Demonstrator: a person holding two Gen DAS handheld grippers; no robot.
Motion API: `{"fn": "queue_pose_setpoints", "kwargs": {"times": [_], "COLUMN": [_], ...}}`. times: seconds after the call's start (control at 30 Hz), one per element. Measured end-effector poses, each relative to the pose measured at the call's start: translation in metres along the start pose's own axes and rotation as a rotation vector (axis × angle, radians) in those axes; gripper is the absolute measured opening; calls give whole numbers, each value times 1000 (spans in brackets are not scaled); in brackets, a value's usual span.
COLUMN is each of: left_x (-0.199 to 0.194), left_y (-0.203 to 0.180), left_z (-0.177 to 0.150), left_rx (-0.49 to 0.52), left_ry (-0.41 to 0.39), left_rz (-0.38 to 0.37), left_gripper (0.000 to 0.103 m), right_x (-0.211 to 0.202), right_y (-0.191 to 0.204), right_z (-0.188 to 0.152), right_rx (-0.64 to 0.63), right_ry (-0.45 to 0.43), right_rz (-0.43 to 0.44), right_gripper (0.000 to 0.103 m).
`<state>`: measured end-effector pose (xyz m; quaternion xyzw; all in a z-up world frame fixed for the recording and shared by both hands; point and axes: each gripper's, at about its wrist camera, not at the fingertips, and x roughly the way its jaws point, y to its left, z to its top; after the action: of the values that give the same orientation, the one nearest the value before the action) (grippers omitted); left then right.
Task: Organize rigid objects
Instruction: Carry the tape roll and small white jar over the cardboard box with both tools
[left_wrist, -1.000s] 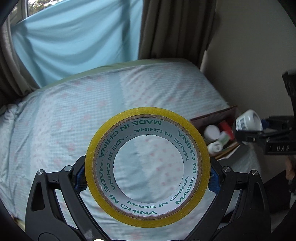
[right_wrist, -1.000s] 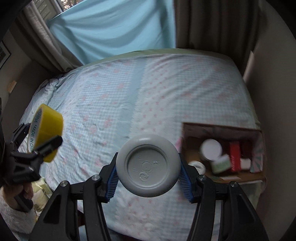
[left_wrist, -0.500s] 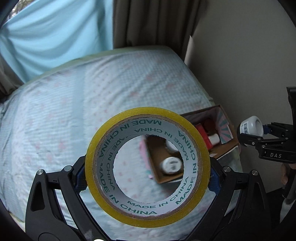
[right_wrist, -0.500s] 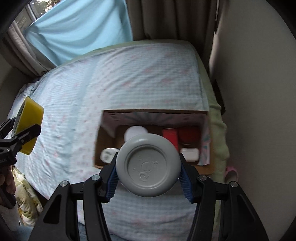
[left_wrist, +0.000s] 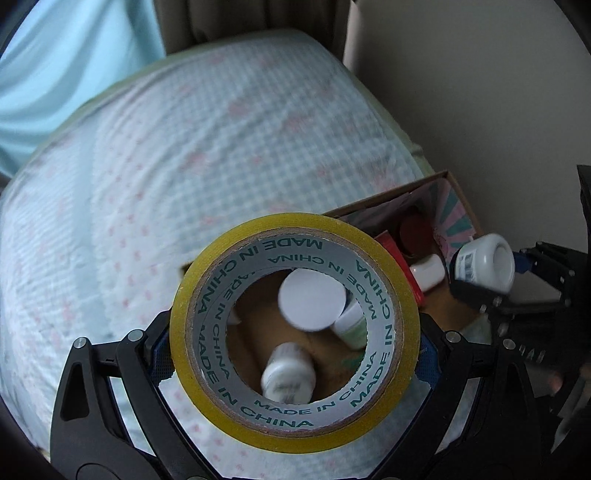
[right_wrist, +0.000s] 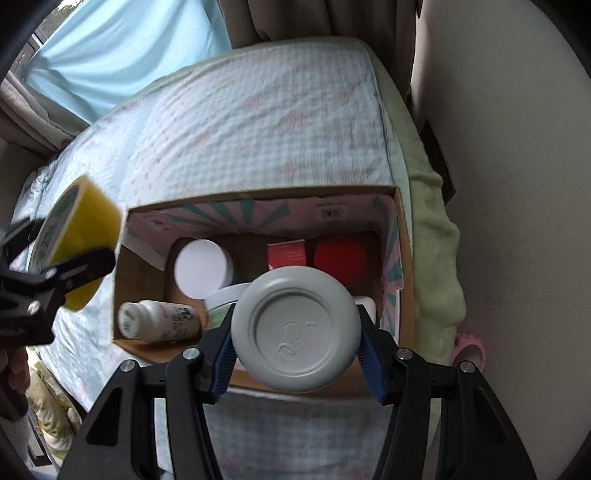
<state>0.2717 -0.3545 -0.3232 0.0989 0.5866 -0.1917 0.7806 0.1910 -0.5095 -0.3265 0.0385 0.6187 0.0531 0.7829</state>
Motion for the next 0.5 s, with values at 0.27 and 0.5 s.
{"fn": "queue_pose_setpoints", "kwargs": {"times": [0.27,0.5], "left_x": [80,88], "left_y": [-34,-40], "left_z": [15,20], "left_rx": [123,175], "left_ry": [167,176], "left_rz": [-29,-3], "left_gripper": [97,97], "right_x": [40,49], "right_y": [-10,-1], "right_z": [-7,-17], "right_rx": [15,-37], "right_ry": [10,8], "right_rz": [4,18], "right_gripper": [53,53]}}
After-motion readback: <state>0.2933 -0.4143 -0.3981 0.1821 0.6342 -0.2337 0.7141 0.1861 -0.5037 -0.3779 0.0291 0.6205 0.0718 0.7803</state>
